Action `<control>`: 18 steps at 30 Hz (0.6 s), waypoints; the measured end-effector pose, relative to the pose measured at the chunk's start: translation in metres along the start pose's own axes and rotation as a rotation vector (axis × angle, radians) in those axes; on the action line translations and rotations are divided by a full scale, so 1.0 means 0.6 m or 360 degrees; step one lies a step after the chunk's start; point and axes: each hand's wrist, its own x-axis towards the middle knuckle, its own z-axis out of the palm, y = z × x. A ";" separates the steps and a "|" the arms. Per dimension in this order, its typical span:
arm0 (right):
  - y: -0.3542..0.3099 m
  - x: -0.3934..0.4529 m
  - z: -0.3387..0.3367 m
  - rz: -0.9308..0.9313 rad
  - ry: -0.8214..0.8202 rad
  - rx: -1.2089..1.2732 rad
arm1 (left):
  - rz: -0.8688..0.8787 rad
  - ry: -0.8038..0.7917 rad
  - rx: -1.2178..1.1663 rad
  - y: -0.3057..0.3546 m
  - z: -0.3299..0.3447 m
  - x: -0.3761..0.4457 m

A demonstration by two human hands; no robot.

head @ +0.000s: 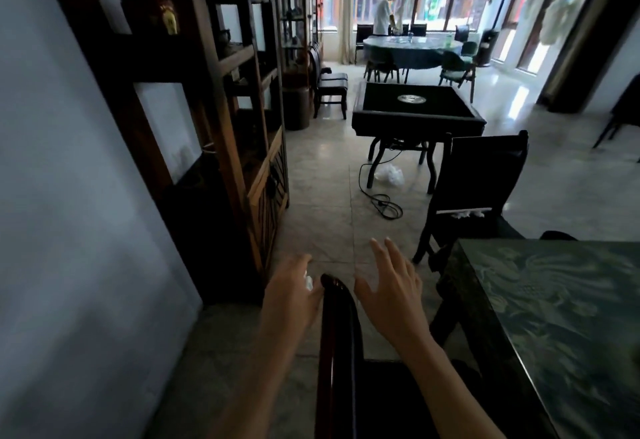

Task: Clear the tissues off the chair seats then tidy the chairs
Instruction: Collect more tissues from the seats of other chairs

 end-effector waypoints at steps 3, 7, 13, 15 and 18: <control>-0.016 -0.008 0.008 0.0020 -0.0002 -0.0037 | 0.0037 -0.0033 -0.0053 -0.022 -0.009 0.006; -0.026 -0.016 0.016 0.0020 -0.0003 -0.0093 | 0.0048 -0.0082 -0.0034 -0.032 -0.015 0.007; -0.025 -0.043 0.035 0.0074 -0.0021 -0.0113 | 0.0136 -0.0092 0.0018 -0.031 -0.028 -0.006; -0.023 -0.049 0.045 0.0110 -0.0023 -0.0095 | 0.0121 -0.0109 0.0014 -0.035 -0.027 -0.004; -0.019 -0.049 0.063 0.0161 -0.0013 -0.0068 | 0.0158 -0.0169 0.0004 -0.053 -0.011 0.003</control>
